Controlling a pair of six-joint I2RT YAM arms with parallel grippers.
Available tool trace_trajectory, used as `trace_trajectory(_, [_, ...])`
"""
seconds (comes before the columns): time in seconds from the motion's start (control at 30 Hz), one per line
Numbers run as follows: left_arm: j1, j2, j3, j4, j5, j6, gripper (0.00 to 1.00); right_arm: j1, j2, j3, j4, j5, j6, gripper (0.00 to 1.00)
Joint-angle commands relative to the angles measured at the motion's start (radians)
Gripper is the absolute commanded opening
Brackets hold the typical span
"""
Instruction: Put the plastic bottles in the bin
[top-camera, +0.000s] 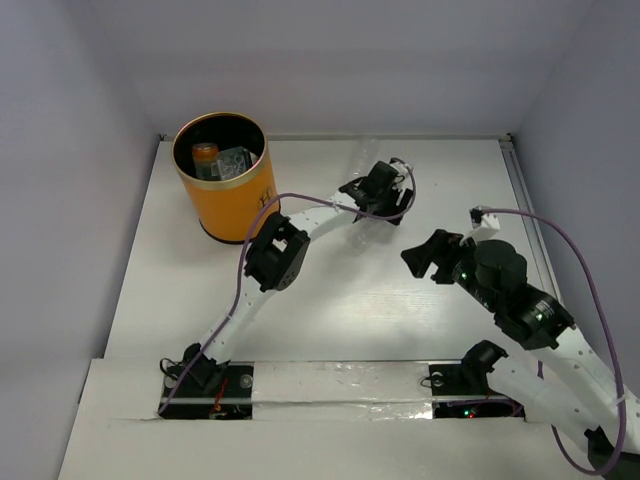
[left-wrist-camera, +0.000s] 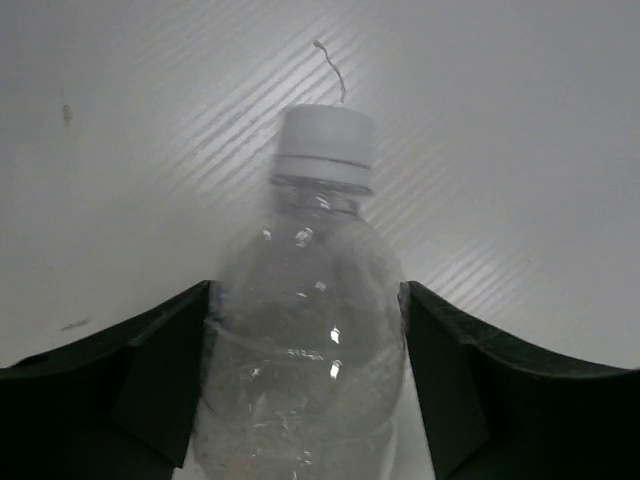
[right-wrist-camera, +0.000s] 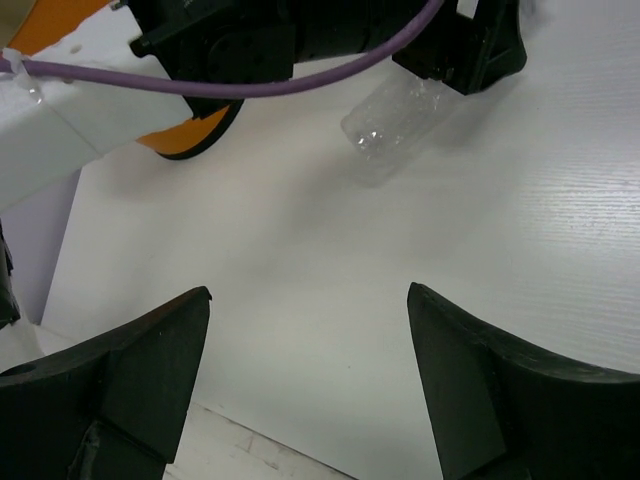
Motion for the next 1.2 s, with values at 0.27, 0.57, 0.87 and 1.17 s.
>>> trace_trajectory(0.27, [-0.064, -0.336, -0.279, 0.091, 0.055, -0.081, 0.28, -0.004, 0.07, 0.19, 0.036, 0.139, -0.063, 0.66])
trace_trajectory(0.57, [-0.064, -0.899, -0.617, 0.145, -0.008, -0.158, 0.28, -0.066, 0.277, 0.471, 0.201, 0.144, -0.11, 0.39])
trace_trajectory(0.87, [-0.064, -1.413, -0.885, 0.026, -0.265, -0.245, 0.28, -0.211, 0.73, 0.711, 0.306, -0.054, -0.04, 0.27])
trace_trajectory(1.17, [-0.044, -1.656, -0.816, -0.269, -0.446, -0.264, 0.28, -0.257, 1.332, 1.165, 0.131, -0.039, -0.032, 0.78])
